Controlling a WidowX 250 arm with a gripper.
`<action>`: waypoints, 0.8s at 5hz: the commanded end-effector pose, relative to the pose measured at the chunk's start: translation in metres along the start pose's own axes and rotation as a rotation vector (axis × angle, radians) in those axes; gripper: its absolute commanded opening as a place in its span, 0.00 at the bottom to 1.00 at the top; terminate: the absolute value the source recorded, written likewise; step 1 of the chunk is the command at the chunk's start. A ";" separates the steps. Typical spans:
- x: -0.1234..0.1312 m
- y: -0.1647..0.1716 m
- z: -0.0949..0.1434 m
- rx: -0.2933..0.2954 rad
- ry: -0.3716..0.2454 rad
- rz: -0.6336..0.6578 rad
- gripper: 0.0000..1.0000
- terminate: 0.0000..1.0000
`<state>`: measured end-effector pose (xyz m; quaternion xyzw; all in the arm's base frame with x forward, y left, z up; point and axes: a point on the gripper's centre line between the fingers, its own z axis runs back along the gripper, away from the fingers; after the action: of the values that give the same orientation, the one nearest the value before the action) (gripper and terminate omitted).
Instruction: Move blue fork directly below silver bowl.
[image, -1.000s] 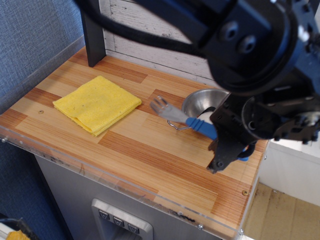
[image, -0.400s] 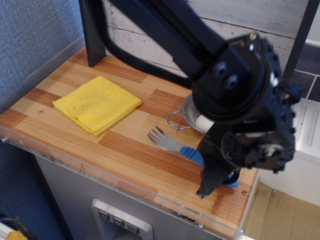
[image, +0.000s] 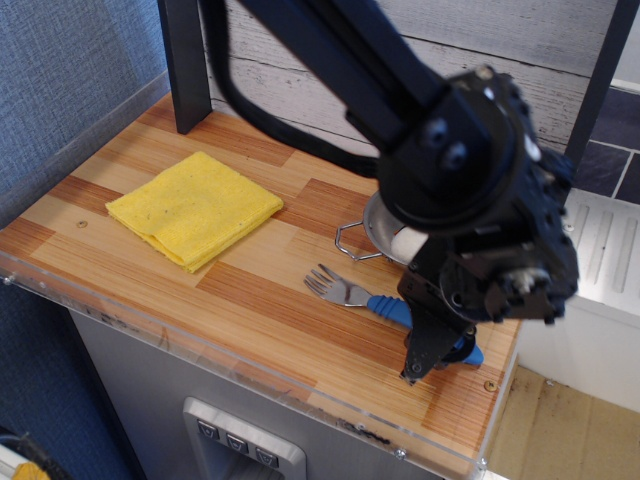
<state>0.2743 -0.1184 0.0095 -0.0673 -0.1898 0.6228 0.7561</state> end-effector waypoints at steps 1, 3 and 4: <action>0.013 -0.019 0.014 -0.020 -0.032 -0.008 1.00 0.00; 0.021 -0.035 0.043 -0.046 -0.056 -0.017 1.00 0.00; 0.025 -0.043 0.068 -0.081 -0.062 -0.005 1.00 0.00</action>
<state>0.2803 -0.1106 0.0701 -0.0523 -0.2294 0.6160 0.7517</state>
